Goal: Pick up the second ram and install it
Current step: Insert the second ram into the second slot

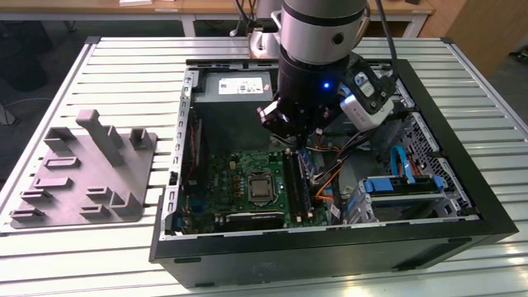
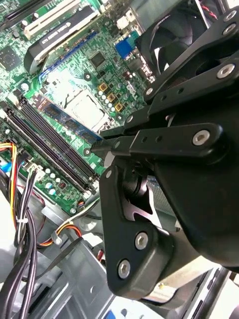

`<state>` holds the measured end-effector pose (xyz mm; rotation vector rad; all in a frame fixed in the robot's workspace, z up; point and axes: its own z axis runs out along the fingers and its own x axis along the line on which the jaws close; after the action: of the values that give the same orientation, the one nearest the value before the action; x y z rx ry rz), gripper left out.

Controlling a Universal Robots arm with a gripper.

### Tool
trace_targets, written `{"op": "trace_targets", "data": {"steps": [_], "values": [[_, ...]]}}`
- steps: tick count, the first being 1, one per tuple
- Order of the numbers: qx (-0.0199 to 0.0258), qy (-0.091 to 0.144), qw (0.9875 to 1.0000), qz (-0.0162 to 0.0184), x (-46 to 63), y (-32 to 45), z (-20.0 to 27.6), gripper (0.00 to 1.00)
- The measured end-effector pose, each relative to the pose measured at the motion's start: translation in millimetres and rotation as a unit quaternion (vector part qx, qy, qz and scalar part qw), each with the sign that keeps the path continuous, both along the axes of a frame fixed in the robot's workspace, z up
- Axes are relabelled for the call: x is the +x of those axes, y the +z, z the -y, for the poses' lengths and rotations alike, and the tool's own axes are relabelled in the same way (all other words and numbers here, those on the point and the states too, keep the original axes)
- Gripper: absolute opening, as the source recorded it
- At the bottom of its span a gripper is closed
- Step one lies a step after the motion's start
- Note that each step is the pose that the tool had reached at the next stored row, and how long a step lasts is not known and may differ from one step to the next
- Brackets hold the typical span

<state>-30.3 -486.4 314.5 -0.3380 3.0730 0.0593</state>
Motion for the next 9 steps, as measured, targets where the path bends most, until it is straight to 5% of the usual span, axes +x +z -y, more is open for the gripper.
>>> {"op": "trace_targets", "data": {"steps": [9], "values": [[0.0000,-0.030,0.9995,0.0000,0.0,0.0,0.0,0.14]]}}
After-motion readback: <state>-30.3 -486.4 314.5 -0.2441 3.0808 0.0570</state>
